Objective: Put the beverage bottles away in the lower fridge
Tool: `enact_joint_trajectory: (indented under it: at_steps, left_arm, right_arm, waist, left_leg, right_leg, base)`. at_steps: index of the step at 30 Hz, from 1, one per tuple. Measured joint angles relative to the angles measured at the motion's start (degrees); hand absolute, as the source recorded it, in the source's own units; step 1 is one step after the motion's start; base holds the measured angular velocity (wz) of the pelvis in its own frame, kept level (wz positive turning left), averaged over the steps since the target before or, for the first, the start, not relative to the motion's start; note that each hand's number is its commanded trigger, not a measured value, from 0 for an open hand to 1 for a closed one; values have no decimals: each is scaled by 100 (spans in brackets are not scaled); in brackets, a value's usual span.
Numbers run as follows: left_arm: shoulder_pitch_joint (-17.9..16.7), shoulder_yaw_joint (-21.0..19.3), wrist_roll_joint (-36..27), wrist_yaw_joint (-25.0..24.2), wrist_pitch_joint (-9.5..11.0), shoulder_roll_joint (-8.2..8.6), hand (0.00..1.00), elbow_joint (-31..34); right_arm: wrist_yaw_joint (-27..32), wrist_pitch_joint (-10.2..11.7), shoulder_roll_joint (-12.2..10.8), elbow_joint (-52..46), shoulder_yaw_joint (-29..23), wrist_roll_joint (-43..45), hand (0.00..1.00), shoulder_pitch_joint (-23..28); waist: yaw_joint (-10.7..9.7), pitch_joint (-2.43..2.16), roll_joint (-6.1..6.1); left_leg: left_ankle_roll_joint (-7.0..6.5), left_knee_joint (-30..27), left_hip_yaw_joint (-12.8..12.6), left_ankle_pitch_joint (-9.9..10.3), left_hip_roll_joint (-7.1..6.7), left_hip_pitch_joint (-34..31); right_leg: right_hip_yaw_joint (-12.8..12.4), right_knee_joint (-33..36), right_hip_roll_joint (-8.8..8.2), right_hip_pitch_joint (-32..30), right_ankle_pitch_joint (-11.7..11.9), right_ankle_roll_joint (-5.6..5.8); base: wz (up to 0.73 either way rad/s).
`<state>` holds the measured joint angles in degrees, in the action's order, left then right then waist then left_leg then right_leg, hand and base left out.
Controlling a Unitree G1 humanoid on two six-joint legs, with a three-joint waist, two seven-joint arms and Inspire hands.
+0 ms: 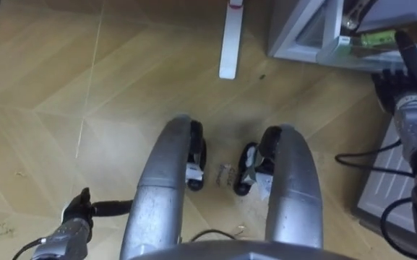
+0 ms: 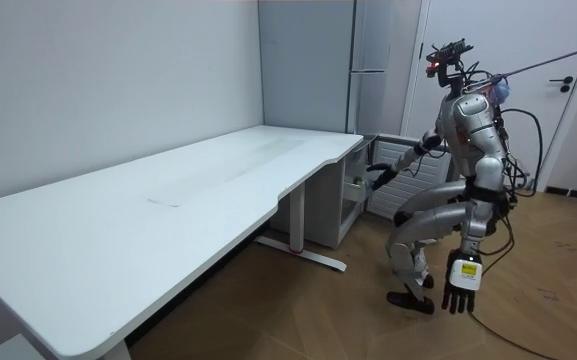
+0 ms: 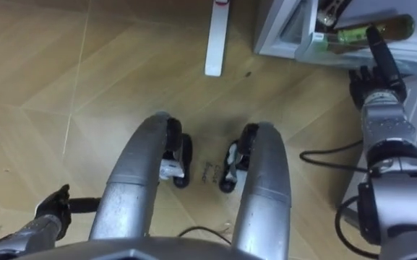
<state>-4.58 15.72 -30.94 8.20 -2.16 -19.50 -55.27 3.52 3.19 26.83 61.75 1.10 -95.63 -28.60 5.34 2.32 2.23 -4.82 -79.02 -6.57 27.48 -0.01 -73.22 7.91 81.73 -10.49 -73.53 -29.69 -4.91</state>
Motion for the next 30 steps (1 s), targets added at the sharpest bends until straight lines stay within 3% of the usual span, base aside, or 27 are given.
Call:
enact_joint_trajectory:
  at_steps: [5, 7, 11, 14, 18, 19, 21, 26, 30]
  left_arm:
    - [-29, -2, 21, -1, 40, -62, 0, 5]
    - [-93, -56, 14, 4, 148, -141, 0, 17]
    - [-268, -306, 16, 49, 223, -164, 0, 93]
    - [-557, -381, 22, 137, 263, -181, 0, 308]
    - [-816, -431, 9, 164, 241, -192, 0, 358]
    - [-886, -441, 8, 164, 244, -195, 0, 362]
    - [-939, -442, 8, 164, 239, -213, 0, 357]
    - [-1047, -469, 35, 115, 178, -264, 0, 364]
    - [-1077, -592, 58, 109, 123, -270, 0, 362]
  right_arm:
    - [61, -76, 119, -290, 112, -96, 0, 1]
    - [358, -148, 201, -568, 177, -159, 0, 0]
    - [663, -154, 216, -669, 180, -169, 0, -145]
    - [820, -136, 217, -667, 183, -161, 0, -264]
    - [973, -151, 215, -669, 182, -185, 0, -432]
    - [1043, -152, 215, -668, 182, -215, 0, -482]
    - [1079, -150, 215, -668, 175, -247, 0, -520]
    - [1018, -182, 214, -658, 181, -108, 0, -554]
    - [1029, -165, 205, -658, 211, -92, 0, -556]
  waist:
    - [62, 1, 6]
    - [64, 7, 24]
    - [90, 16, 49]
    - [133, 29, 77]
    - [136, 33, 88]
    - [139, 36, 98]
    - [151, 41, 111]
    - [300, 38, 105]
    - [420, 41, 99]
  left_leg:
    - [-2, 40, -110, 1, 14, 15]
    - [4, 117, -148, -3, 7, 47]
    - [93, 418, -164, -128, 1, 180]
    - [212, 713, -132, -303, 13, 281]
    - [305, 891, 21, -357, 9, 365]
    - [343, 961, 91, -385, -16, 429]
    - [406, 1061, 199, -422, -76, 542]
    - [568, 1277, 491, -507, -69, 768]
    - [671, 1376, 535, -542, -64, 864]
  right_leg:
    - [2, -3, -177, -85, 18, 24]
    - [29, -28, -284, -88, 23, 25]
    - [136, -274, -383, 28, 139, -43]
    - [392, -508, -542, 212, 225, -165]
    - [694, -653, -632, 426, 172, -331]
    - [768, -703, -651, 533, 176, -421]
    - [895, -753, -712, 710, 108, -482]
    - [1257, -1036, -648, 1144, 50, -581]
    - [1300, -1110, -636, 1240, 37, -584]
  base:
    - [-20]
    - [-8]
    - [0]
    - [14]
    - [18]
    - [27]
    - [35]
    - [18]
    - [1]
